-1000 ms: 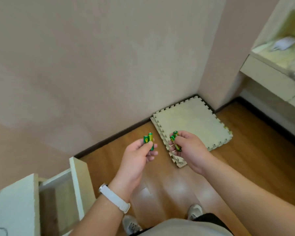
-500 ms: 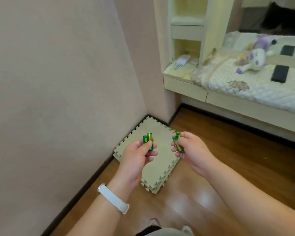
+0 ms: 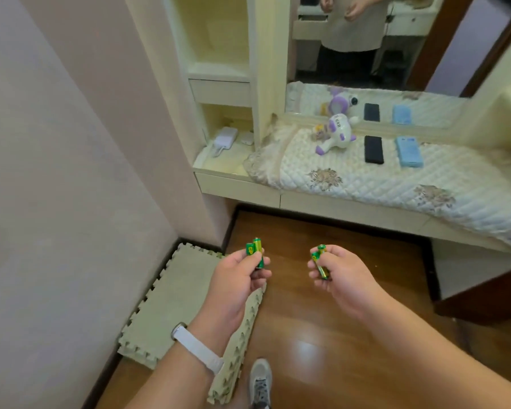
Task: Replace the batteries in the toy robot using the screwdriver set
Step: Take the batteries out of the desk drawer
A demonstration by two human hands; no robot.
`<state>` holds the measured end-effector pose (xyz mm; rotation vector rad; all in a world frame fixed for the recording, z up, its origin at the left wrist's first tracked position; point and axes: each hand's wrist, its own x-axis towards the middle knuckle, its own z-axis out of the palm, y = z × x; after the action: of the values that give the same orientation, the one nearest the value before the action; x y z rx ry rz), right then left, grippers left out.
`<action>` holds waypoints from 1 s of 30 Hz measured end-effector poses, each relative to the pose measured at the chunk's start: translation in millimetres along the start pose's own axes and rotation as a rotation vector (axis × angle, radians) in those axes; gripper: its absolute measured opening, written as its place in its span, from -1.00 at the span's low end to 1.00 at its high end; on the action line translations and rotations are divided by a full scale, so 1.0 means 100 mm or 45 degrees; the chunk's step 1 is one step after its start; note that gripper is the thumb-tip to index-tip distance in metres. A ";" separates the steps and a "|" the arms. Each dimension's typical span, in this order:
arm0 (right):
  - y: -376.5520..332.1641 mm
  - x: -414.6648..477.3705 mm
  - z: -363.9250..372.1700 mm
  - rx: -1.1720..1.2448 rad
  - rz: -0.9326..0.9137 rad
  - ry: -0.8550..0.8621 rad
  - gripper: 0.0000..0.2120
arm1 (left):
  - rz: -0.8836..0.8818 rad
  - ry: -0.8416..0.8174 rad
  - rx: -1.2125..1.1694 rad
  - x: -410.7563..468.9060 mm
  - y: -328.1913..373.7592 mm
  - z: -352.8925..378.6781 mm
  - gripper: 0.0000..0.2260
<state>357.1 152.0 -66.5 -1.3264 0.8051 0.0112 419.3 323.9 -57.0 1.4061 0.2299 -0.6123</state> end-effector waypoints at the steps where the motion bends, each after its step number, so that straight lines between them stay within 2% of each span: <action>1: -0.08 0.08 0.00 0.005 -0.014 0.012 -0.83 | 0.003 -0.035 0.009 0.14 0.07 0.02 -0.87; 9: -0.53 0.53 -0.09 0.059 -0.105 0.197 -0.80 | -0.002 -0.275 0.053 0.95 0.43 0.35 -0.86; 15: -0.65 0.74 -0.53 0.179 -0.122 0.366 -0.80 | -0.056 -0.433 0.143 1.25 0.52 0.89 -0.85; 22: -0.79 1.30 -1.16 0.246 -0.113 0.330 -0.84 | -0.089 -0.407 0.181 1.65 0.53 1.63 -0.88; 30: -1.21 2.15 -2.28 0.345 -0.075 0.229 -0.86 | -0.159 -0.313 0.265 2.14 0.53 2.91 -0.87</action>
<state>452.0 -170.1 -81.3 -1.1030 0.8853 -0.2591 565.0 -11.0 -68.2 1.5072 0.0584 -0.9261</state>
